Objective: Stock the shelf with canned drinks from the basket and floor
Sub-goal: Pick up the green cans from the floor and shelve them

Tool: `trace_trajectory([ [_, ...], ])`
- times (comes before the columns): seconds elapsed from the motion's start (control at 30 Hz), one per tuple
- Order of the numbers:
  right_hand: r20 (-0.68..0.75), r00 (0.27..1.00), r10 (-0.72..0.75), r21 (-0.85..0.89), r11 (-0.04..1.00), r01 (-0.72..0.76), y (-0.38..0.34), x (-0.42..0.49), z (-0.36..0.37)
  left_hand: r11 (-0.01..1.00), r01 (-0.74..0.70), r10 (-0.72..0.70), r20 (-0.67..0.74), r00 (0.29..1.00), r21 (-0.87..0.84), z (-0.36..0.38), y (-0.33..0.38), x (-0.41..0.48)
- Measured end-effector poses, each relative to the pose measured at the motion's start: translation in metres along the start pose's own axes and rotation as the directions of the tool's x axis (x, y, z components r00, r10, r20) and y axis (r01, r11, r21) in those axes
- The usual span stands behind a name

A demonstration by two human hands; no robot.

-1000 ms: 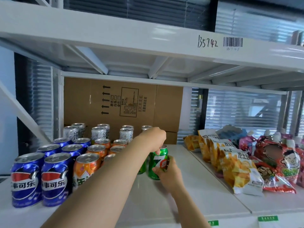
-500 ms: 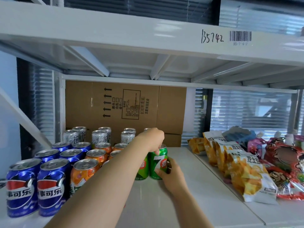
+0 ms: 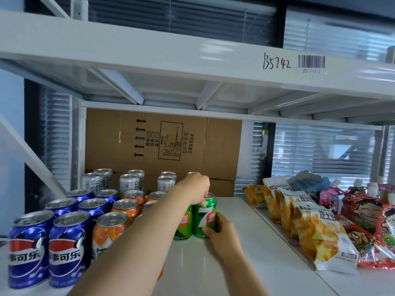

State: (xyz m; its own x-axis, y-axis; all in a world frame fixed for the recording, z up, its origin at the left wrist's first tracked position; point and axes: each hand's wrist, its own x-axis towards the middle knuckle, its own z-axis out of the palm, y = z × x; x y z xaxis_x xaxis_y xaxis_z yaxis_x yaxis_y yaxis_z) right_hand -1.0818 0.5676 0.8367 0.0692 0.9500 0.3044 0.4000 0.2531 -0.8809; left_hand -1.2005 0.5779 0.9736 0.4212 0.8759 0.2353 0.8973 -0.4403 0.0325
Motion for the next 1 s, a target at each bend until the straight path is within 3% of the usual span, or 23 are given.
trace_trajectory([
  [0.3, -0.056, 0.992, 0.111, 0.191, 0.977, -0.099, -0.016, -0.015, -0.007, 0.994, 0.085, -0.084, 0.021, 0.996, -0.061, -0.004, 0.001, -0.032],
  [0.47, -0.107, 0.983, 0.148, 0.231, 0.965, -0.12, -0.04, -0.032, -0.022, 0.955, 0.101, -0.146, -0.143, 0.979, -0.28, -0.013, 0.009, -0.059],
  [0.7, -0.193, 0.969, 0.155, 0.393, 0.917, -0.068, -0.062, -0.079, -0.052, 0.718, 0.008, -0.305, -0.304, 0.902, -0.696, 0.01, 0.046, -0.094],
  [1.0, -0.348, 0.928, 0.135, 0.378, 0.926, 0.007, -0.043, -0.158, -0.128, 0.385, -0.125, -0.366, -0.276, 0.889, -0.914, 0.068, 0.122, -0.106],
])
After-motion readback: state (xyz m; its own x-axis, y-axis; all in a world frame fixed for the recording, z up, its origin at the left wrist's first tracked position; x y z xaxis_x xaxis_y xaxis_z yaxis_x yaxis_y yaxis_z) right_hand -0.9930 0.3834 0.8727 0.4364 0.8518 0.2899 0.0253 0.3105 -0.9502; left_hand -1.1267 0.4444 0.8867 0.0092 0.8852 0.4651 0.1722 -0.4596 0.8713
